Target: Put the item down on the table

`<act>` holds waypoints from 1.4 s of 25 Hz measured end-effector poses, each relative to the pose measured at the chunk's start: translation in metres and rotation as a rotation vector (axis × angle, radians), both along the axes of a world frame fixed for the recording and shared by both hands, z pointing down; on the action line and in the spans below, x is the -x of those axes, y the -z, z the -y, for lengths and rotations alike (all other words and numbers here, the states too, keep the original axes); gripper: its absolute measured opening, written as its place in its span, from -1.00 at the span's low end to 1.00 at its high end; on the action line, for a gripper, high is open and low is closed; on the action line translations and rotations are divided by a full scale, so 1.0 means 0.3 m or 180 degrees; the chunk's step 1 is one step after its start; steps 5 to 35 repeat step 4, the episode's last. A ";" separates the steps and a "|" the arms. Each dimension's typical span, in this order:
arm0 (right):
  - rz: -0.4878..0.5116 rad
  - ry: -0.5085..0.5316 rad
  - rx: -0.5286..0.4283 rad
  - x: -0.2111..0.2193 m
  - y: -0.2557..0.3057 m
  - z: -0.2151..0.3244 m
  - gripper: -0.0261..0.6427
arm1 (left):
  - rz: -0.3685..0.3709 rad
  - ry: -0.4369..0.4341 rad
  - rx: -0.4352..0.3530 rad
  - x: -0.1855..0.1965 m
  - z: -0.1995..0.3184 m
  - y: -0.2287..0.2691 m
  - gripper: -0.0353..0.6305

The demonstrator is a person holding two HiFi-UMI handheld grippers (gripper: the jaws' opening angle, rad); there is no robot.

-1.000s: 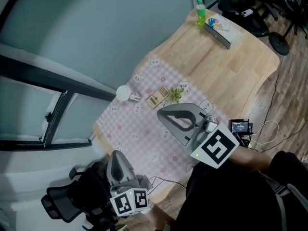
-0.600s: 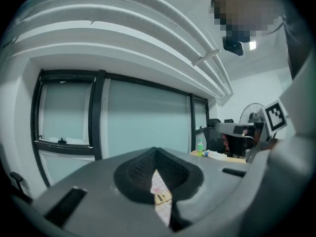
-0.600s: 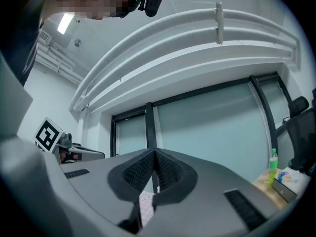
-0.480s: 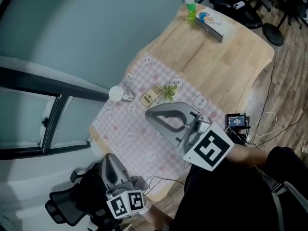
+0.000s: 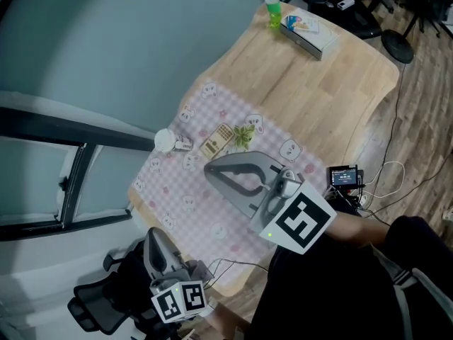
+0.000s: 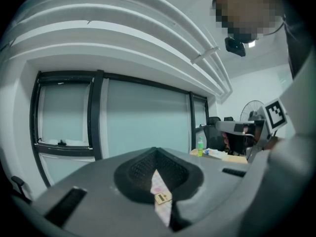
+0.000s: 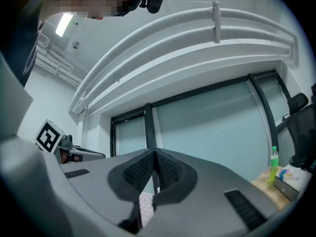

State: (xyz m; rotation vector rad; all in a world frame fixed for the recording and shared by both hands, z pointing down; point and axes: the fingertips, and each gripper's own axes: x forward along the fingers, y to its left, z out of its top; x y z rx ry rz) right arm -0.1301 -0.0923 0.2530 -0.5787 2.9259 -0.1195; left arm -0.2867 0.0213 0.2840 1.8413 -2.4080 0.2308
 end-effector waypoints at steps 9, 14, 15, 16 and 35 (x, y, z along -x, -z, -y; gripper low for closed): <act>-0.0053 0.0007 -0.0014 0.000 -0.010 0.011 -0.88 | 0.0000 -0.0028 0.0015 -0.012 0.019 -0.005 -0.90; -0.0053 0.0007 -0.0014 0.000 -0.010 0.011 -0.88 | 0.0000 -0.0028 0.0015 -0.012 0.019 -0.005 -0.90; -0.0053 0.0007 -0.0014 0.000 -0.010 0.011 -0.88 | 0.0000 -0.0028 0.0015 -0.012 0.019 -0.005 -0.90; -0.0053 0.0007 -0.0014 0.000 -0.010 0.011 -0.88 | 0.0000 -0.0028 0.0015 -0.012 0.019 -0.005 -0.90; -0.0053 0.0007 -0.0014 0.000 -0.010 0.011 -0.88 | 0.0000 -0.0028 0.0015 -0.012 0.019 -0.005 -0.90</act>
